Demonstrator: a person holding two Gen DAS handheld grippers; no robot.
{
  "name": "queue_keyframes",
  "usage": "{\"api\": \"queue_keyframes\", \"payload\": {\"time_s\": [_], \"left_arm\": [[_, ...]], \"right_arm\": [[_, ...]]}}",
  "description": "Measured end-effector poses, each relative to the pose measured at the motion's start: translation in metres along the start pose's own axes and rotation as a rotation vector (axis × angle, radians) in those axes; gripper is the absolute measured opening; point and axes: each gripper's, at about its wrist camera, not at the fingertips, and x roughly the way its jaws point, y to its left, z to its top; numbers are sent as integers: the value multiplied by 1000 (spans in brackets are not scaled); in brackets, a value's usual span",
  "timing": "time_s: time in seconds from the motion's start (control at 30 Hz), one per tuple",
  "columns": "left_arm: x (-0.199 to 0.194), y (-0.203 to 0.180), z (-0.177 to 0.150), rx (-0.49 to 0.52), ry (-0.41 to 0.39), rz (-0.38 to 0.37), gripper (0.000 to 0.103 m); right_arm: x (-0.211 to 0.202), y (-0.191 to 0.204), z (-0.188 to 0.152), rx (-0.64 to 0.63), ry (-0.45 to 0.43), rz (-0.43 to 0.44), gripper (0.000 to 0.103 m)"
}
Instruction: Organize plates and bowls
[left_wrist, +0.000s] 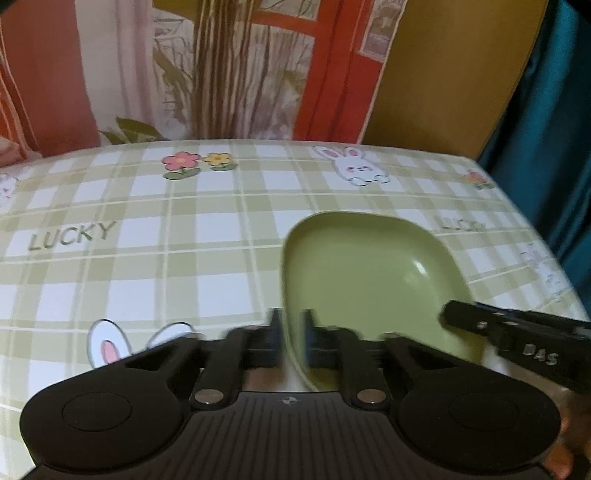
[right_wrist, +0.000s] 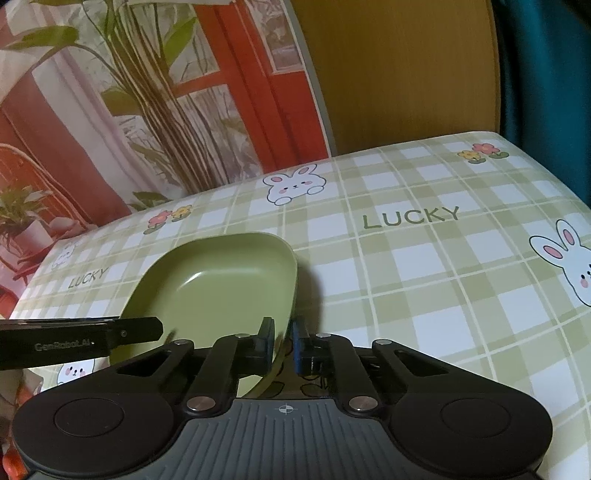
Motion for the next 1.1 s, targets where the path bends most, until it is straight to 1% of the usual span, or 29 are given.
{"api": "queue_keyframes", "payload": {"time_s": [0.07, 0.33, 0.6, 0.77, 1.1], "left_arm": [[-1, 2, 1, -10, -4, 4, 8], [-16, 0, 7, 9, -32, 31, 8], [-50, -7, 8, 29, -83, 60, 8], [-70, -7, 2, 21, -102, 73, 8], [-108, -4, -16, 4, -126, 86, 8]], "right_arm": [[0, -1, 0, 11, 0, 3, 8], [-4, 4, 2, 19, -16, 13, 8], [-23, 12, 12, 12, -61, 29, 7], [-37, 19, 15, 4, -82, 41, 7], [-62, 39, 9, -22, -103, 58, 5]]}}
